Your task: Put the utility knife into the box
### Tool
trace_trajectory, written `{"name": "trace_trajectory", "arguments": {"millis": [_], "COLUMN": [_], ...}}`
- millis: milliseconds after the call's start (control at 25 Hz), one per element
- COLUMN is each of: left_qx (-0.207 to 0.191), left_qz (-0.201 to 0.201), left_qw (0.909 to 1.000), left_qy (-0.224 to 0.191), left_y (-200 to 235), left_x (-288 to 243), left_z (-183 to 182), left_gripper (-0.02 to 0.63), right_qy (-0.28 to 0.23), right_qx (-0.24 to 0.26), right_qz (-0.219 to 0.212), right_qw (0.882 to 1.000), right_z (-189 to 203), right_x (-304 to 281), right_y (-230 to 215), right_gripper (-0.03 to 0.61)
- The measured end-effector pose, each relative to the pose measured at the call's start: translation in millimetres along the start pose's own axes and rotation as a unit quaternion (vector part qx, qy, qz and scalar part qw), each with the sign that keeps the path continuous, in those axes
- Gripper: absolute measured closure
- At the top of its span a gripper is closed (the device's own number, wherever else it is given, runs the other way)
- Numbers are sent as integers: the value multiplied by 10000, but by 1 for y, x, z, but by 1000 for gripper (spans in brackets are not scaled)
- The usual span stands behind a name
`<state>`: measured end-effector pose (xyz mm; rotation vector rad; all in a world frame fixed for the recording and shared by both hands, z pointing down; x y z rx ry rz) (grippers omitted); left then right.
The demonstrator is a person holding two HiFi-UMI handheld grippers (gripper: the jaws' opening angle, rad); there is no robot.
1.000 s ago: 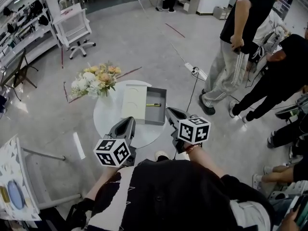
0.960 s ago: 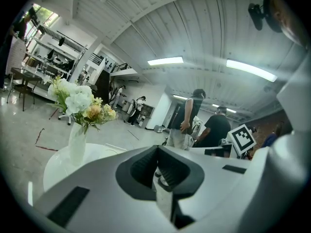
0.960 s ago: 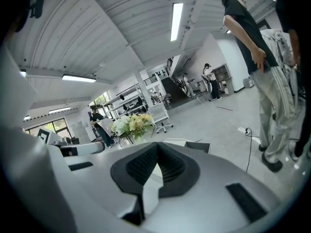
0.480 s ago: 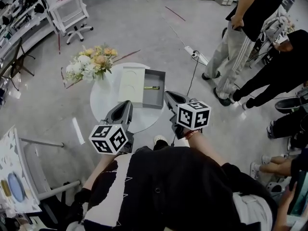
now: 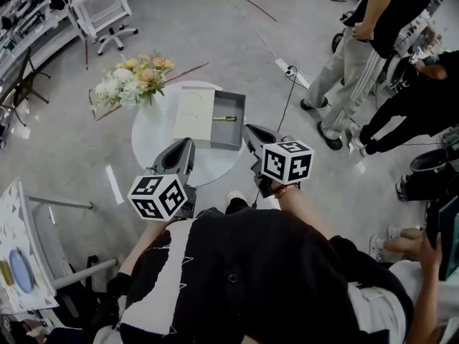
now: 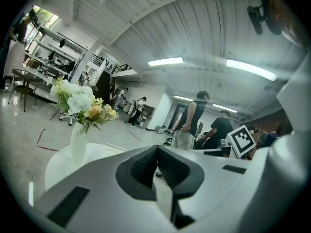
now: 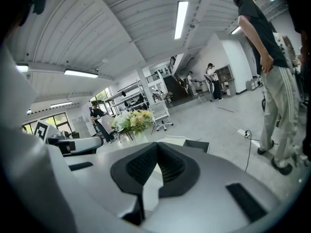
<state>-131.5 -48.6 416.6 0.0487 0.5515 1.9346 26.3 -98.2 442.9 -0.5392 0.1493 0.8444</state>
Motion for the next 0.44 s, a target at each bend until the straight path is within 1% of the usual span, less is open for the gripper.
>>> {"name": "trace_trajectory", "arguments": {"millis": [440], "left_qx": [-12], "left_qz": [6], "left_qw": [10000], "left_qy": [-68], "left_y": [2], "left_x": [0], "left_z": [-1], "left_gripper": [601], "right_qy": [-31], "right_qx": [139], "right_qz": [-21], "right_qw": [9999], "right_z": [-2], "right_x": [-3], "right_y": [3], "right_gripper": [574]}}
Point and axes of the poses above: the fingertips, and each gripper's own axes: x backward along the fingers, y to its left, z out of its underside, the point moved 1 cm from there along x, backward along the fingers, and after that the axes turned 4 degrees about -z, right-handed, at the moved point
